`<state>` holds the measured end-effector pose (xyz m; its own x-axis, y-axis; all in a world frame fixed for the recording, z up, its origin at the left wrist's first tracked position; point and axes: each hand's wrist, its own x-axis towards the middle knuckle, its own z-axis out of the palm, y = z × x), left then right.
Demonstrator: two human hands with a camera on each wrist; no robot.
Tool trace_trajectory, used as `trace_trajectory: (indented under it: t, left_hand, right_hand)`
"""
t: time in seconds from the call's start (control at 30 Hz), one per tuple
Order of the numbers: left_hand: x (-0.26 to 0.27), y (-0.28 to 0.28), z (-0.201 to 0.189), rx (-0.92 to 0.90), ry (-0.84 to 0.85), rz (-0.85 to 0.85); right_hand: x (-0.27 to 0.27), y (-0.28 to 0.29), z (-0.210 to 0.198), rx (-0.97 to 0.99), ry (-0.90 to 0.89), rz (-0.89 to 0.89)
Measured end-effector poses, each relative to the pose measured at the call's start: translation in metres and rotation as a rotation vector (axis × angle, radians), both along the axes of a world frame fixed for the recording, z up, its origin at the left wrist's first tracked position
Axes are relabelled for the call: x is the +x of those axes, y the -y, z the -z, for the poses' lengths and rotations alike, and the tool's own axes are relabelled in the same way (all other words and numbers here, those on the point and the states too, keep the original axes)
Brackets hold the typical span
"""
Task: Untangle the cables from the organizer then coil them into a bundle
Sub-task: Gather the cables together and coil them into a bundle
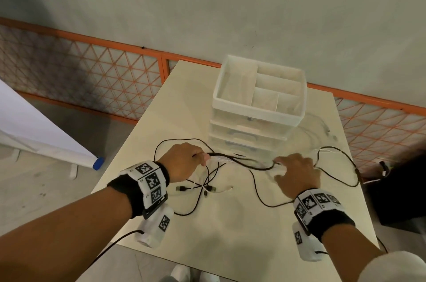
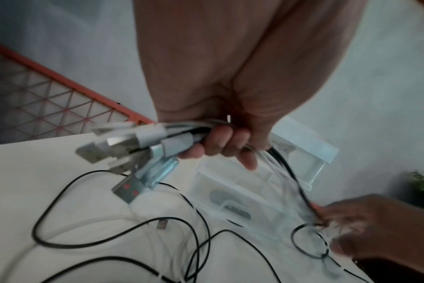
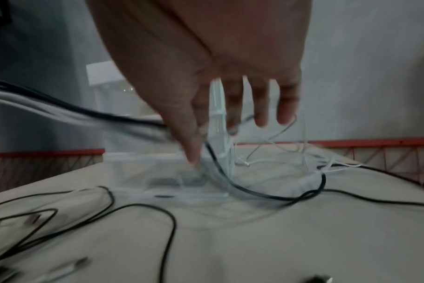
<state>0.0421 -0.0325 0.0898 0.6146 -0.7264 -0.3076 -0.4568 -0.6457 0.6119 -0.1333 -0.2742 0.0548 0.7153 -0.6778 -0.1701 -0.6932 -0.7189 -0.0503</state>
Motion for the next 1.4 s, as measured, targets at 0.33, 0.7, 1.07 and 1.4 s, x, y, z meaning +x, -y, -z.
trace_trajectory:
  t: [0.33,0.7,1.07,1.4]
  left_hand:
    - [0.014,0.001,-0.021,-0.187,-0.098,-0.203]
    - [0.018,-0.012,-0.019,-0.211,-0.173,-0.256]
    - [0.014,0.018,-0.040,-0.418,-0.523,-0.275]
    - [0.019,0.022,-0.021,-0.094,-0.088,-0.175]
  right_hand:
    - [0.042,-0.110,0.018,0.458,0.102,-0.518]
    - [0.074,-0.115,0.063,0.350,0.030,-0.262]
    - [0.058,-0.067,-0.092,0.378,0.987,-0.228]
    - [0.006,0.039,-0.093,0.387,1.262,0.592]
